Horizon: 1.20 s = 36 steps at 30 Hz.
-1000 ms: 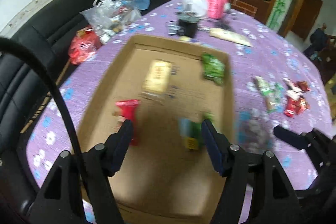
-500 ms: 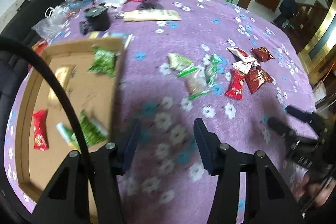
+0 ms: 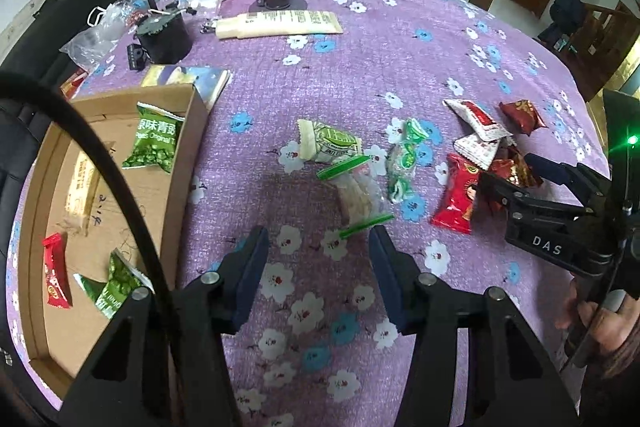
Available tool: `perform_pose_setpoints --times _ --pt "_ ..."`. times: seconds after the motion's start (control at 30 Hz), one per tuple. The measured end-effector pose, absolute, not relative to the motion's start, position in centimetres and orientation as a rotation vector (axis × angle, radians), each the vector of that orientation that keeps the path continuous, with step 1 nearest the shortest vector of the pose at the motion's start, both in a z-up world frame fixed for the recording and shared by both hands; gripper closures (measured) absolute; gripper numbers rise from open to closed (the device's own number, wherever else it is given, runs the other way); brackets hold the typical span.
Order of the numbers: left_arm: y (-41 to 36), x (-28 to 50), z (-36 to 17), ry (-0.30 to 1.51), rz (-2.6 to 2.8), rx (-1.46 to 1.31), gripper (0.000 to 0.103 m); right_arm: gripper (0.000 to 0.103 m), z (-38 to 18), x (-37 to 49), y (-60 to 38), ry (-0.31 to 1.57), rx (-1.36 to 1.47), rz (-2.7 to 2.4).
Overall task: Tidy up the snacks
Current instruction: 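Move both tools back toward the remaining snacks, then grasp clear green-trimmed packet with left tool while right tool grasps brown gold-print packet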
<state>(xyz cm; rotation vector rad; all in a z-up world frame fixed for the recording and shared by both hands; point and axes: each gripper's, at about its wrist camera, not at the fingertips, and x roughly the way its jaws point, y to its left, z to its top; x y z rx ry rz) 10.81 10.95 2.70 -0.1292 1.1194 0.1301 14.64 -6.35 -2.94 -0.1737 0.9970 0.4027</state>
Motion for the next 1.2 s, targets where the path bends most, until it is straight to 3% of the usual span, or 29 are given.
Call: perform_pose_setpoints --times 0.17,0.4,0.63,0.7,0.73,0.77,1.2 --pt "10.8 11.9 1.7 1.147 0.143 -0.152 0.049 0.047 -3.1 14.3 -6.6 0.976 -0.216 0.408" --pt "9.8 13.9 0.3 1.175 0.184 -0.179 0.049 0.048 -3.2 13.1 -8.5 0.979 -0.211 0.423" --pt "10.5 15.9 -0.6 1.174 0.238 -0.201 0.038 0.047 -3.1 13.0 -8.7 0.982 -0.19 0.435" --pt "11.0 16.2 -0.6 1.167 0.247 -0.219 0.048 0.047 -3.1 13.0 -8.7 0.981 -0.19 0.436" --pt "11.3 16.2 -0.4 1.159 0.254 -0.213 0.063 0.047 -3.1 13.0 -8.7 0.98 -0.191 0.438" --pt "11.6 16.2 -0.3 1.158 0.244 -0.214 0.072 0.047 -3.1 13.0 -8.7 0.98 -0.192 0.439" --pt "12.4 12.1 -0.2 1.143 0.102 -0.267 0.072 0.052 -3.0 10.8 -9.7 0.982 -0.161 0.427"
